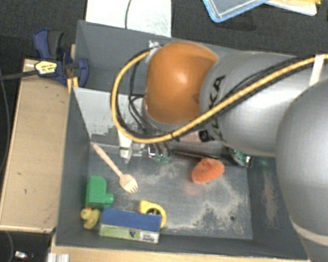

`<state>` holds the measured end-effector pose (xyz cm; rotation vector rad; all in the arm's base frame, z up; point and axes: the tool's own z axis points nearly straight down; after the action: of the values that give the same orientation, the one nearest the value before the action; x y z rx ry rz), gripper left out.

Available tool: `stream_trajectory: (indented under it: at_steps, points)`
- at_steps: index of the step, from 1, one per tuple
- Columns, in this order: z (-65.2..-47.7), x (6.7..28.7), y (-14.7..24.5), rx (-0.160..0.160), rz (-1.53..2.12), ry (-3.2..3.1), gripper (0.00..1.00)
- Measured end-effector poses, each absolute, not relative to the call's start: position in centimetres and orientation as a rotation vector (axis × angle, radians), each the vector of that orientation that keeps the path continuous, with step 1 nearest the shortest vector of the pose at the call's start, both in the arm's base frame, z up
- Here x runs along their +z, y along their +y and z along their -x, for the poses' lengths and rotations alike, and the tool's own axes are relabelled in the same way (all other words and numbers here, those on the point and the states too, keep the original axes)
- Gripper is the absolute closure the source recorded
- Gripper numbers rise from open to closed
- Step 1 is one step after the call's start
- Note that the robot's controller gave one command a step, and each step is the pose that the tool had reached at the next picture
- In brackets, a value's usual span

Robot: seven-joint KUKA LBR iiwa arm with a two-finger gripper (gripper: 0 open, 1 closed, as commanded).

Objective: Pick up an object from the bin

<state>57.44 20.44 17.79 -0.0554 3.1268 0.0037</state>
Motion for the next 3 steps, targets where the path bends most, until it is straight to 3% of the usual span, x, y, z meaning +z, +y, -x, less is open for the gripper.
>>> stream_trajectory:
  at_steps: [1,2,3]
  points:
    - [-56.1,13.8,16.9,0.008,0.006,3.122,1.00]
    - [-57.4,14.3,14.5,0.008,0.207,3.113,1.00]
    - [-54.9,12.3,11.1,0.005,0.236,3.115,1.00]
